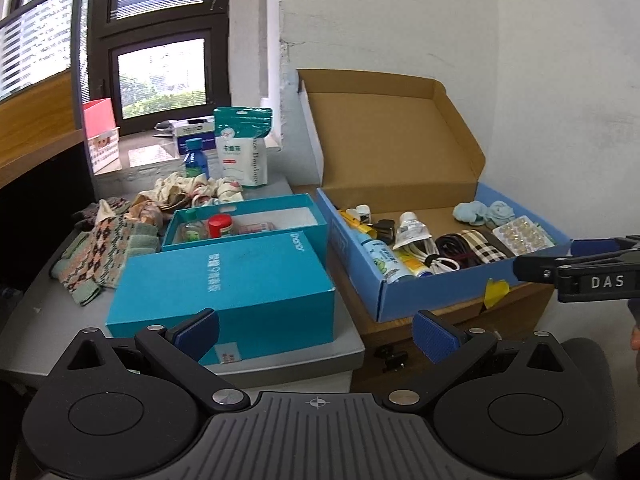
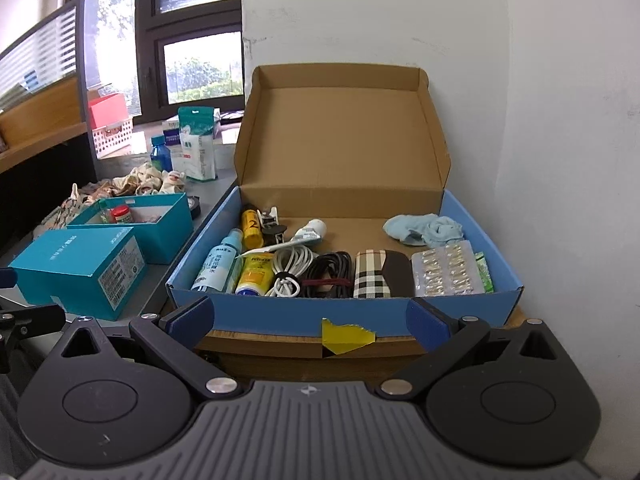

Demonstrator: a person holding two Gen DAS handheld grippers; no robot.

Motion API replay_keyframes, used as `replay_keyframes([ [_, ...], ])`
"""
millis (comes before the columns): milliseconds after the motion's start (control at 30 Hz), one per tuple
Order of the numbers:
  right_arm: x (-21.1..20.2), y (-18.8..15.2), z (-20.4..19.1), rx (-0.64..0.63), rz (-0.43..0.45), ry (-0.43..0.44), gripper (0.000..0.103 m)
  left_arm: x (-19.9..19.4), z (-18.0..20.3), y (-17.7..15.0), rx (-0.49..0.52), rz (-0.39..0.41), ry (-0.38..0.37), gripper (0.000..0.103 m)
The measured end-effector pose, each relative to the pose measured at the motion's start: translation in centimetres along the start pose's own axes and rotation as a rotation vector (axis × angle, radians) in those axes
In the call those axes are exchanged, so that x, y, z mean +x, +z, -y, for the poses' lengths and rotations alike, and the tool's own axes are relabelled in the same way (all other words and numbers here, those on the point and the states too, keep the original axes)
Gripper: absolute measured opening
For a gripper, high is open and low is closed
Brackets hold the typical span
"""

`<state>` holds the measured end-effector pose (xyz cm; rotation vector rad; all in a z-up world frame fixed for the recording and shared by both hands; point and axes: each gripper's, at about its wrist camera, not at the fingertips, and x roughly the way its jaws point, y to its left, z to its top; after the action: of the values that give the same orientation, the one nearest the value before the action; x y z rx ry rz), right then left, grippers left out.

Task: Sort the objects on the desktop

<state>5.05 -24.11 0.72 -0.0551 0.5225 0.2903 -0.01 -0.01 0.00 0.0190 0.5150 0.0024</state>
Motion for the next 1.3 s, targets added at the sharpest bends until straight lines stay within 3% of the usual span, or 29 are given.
replay_keyframes([
  [267,1.2,0.3,0.0,0.03,-0.049,0.036,0.103,1.1,0.2,0.9,0.012,-0.018,-0.035,0.103],
  [1300,2.6,0.4,-0.7,-0.008,-0.077,0.007,0.103,1.8,-0.1,1.6,0.012,-0.018,-0.066,0.103],
])
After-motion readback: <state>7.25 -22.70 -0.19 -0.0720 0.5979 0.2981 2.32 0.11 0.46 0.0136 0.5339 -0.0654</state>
